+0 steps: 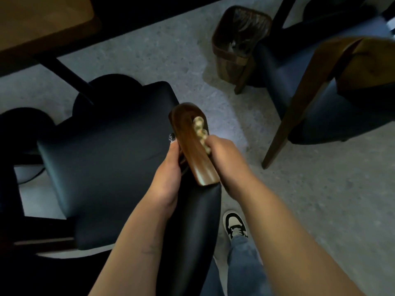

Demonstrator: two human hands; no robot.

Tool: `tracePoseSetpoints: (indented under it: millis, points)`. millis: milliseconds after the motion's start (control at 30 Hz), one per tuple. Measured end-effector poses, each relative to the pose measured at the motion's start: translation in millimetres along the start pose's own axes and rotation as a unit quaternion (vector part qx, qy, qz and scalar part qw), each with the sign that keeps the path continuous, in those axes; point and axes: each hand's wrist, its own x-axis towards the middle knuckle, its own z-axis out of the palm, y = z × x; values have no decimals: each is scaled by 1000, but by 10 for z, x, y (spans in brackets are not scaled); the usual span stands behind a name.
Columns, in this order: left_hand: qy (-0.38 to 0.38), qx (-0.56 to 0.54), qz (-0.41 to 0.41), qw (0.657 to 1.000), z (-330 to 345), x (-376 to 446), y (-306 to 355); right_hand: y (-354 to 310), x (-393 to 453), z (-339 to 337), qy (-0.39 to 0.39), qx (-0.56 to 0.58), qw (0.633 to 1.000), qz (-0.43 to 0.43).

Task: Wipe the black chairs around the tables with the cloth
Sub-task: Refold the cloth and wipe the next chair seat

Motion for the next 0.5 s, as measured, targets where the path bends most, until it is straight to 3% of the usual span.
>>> tracePoseSetpoints:
  millis: [100,200,400,500]
  points:
    - [-4,-3,-4,1000,5,-7,2,-67,201,-3,-20,-25,999,31]
    - [0,-3,-2,1000,15,-11,11,-66,104,34,-10,-50,998,-28]
    - [-17,14,-10,1000,4,-41,26,96,-543,-70,-12,129,983,-132]
    - [-16,12,-4,1000,19,-37,39,216,-537,-3,36,170,980,-95]
